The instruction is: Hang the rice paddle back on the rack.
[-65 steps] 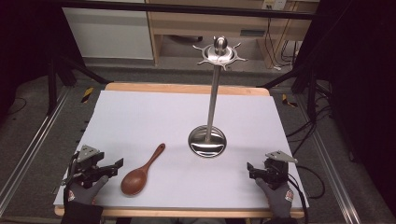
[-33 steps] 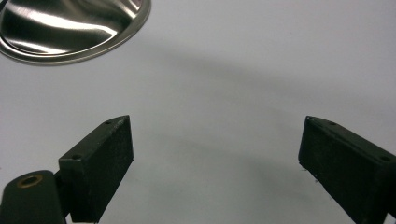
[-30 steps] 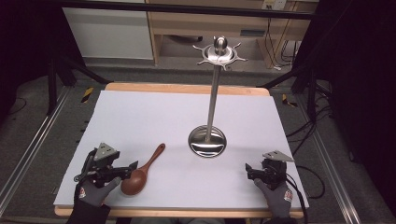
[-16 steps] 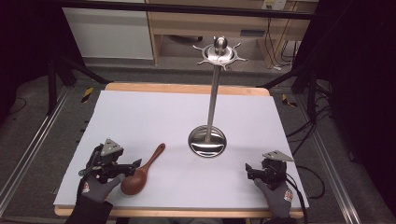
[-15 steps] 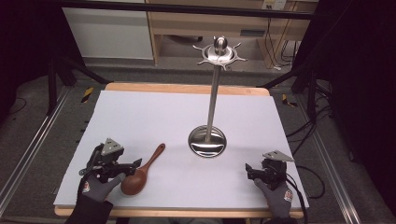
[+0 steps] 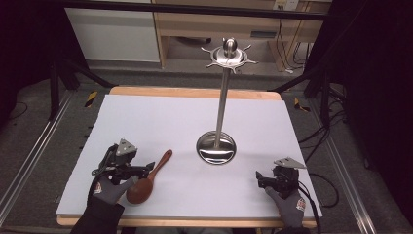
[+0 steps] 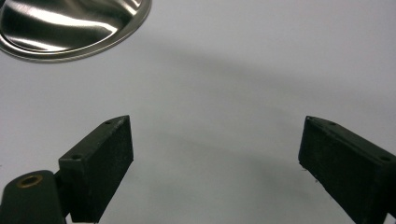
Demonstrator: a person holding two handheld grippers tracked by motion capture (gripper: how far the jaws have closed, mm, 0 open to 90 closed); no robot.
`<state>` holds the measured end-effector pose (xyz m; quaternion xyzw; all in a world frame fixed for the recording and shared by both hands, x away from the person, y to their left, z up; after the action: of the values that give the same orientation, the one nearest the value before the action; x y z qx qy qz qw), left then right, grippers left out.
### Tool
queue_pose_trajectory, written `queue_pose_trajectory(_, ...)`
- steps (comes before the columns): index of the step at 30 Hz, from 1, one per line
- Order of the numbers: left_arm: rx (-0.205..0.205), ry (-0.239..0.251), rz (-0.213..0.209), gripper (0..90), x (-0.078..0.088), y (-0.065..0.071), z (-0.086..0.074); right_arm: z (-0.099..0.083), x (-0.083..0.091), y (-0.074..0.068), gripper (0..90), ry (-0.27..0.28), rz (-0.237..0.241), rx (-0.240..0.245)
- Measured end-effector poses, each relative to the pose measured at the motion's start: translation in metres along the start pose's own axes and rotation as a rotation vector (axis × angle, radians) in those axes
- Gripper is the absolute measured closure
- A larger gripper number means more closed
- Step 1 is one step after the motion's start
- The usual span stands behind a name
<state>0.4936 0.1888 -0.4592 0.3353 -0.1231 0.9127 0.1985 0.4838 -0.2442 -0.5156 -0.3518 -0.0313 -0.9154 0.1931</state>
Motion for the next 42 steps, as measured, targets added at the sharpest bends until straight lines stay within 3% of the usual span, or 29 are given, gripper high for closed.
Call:
queue_pose_trajectory(19, -0.031, -0.021, -0.023, 21.2, -0.010, 0.009, 0.017, -0.001, -0.002, -0.002, 10.4, -0.015, 0.007, -0.012)
queue_pose_trajectory(26, -0.070, -0.056, -0.037, 21.1, -0.014, 0.014, 0.022, -0.001, -0.002, -0.002, 10.4, -0.017, 0.011, -0.008)
queue_pose_trajectory(42, -0.093, -0.108, -0.040, 21.5, -0.025, 0.020, 0.027, -0.001, -0.003, -0.002, 10.4, -0.023, 0.016, -0.010)
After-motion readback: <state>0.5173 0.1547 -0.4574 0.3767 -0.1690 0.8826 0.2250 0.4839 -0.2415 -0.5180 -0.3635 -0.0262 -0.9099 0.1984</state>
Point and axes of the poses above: each handheld gripper's, and its own axes: x roughly backward along the jaws, z roughly out of its top, y roughly to its right, the point moved 7 cm from there along -x, roughly forward along the jaws, and after that the axes turned 8 degrees about z, right-handed, at the moved point
